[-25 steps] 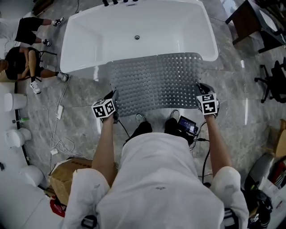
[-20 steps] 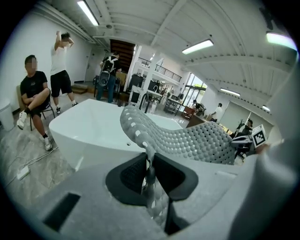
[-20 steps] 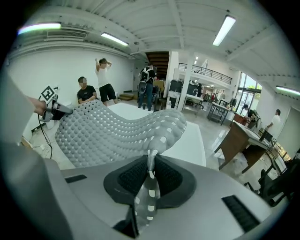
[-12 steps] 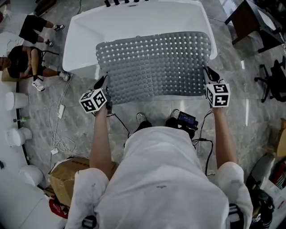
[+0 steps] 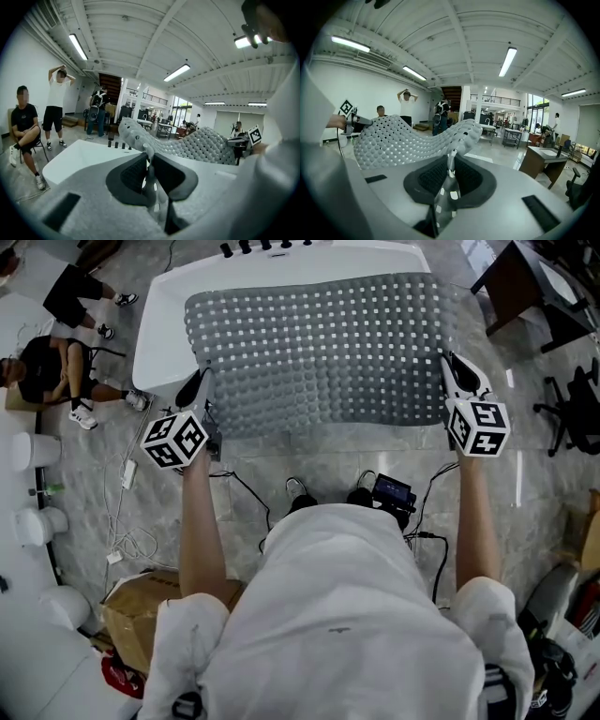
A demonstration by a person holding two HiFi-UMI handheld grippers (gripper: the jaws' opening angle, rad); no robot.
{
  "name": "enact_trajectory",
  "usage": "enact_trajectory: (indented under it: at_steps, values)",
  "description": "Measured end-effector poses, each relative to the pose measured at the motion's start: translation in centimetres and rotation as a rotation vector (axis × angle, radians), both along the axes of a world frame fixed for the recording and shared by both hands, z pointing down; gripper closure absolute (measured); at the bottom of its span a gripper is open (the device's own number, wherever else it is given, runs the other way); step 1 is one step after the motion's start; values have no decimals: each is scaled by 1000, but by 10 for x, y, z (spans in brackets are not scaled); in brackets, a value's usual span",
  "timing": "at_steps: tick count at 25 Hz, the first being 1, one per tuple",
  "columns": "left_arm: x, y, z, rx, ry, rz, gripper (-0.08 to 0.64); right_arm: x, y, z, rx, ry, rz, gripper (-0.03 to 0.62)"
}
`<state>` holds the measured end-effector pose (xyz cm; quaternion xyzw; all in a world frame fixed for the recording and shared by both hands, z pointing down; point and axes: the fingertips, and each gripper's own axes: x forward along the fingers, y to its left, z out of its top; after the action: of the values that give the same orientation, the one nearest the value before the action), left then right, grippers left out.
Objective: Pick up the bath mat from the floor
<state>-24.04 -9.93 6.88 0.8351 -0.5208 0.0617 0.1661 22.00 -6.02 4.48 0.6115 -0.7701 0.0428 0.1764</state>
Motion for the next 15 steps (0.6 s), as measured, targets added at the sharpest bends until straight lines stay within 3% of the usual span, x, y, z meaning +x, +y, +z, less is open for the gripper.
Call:
enact_trajectory:
  at_steps: [7,15]
  values:
    - [4,-11,-70,128,9,-3,505,7,-8,-69,134,-35,2,542]
    - [-4,-14,-141,270,3,-6,505,-13,-10,-138,260,-43,-84,541]
